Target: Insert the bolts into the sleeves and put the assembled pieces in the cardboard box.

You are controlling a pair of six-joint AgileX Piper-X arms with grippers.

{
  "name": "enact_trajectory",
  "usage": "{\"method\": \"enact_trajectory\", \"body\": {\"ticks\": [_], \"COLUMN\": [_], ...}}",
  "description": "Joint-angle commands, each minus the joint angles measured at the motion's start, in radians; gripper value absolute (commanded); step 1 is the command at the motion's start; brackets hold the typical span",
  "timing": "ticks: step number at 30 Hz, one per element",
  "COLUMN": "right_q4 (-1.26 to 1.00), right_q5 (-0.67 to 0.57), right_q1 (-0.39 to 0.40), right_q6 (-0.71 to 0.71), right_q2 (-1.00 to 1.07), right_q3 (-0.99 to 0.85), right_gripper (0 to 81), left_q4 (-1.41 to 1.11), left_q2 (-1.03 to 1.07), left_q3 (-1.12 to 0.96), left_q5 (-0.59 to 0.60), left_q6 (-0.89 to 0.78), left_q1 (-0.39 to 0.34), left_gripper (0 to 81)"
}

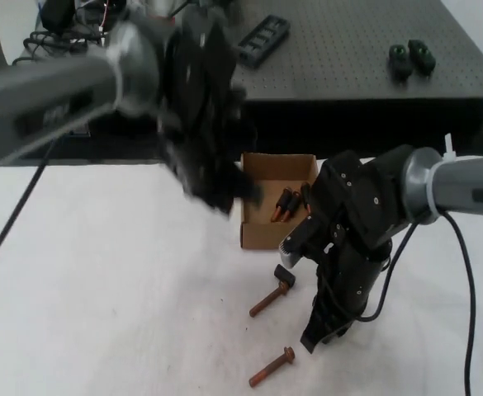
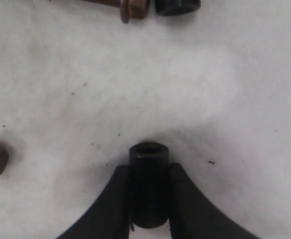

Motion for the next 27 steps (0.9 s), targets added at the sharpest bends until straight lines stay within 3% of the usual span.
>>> {"method": "enact_trajectory", "body": {"ticks": [1, 5, 8, 16, 19, 27], "right_q4": [-0.009, -0.02, -0.048, -0.057, -0.052, 0.006], "right_q5": [0.02, -0.051, -0.127, -0.178, -0.177, -0.177], "right_q1": [-0.004, -0.054, -0.101, -0.205, -0.223, -0.225], "right_q6": [-0.004, 0.081, 0.159, 0.236, 0.254, 0.266], "right_q2": [0.005, -0.086, -0.216, -0.583, -0.699, -0.854], "right_q3": [-0.012, 0.027, 0.115, 0.348, 0.399, 0.42], "right_gripper": [5.2, 5.2, 5.2, 5.2, 5.2, 5.2], "left_q4": [-0.119, -0.134, -0.146, -0.165, -0.159, -0.136], "left_q2": [-0.125, -0.136, -0.115, -0.028, 0.006, 0.058], "left_q3": [0.224, 0.294, 0.298, 0.298, 0.298, 0.296], "left_q5": [0.176, 0.262, 0.264, 0.193, 0.12, 0.114], "left_q6": [0.059, 0.14, 0.194, 0.289, 0.318, 0.317], "left_q1": [-0.044, -0.101, -0.162, -0.29, -0.305, -0.305], "left_gripper": [19.5, 19.5, 19.5, 19.5, 19.5, 19.5]}}
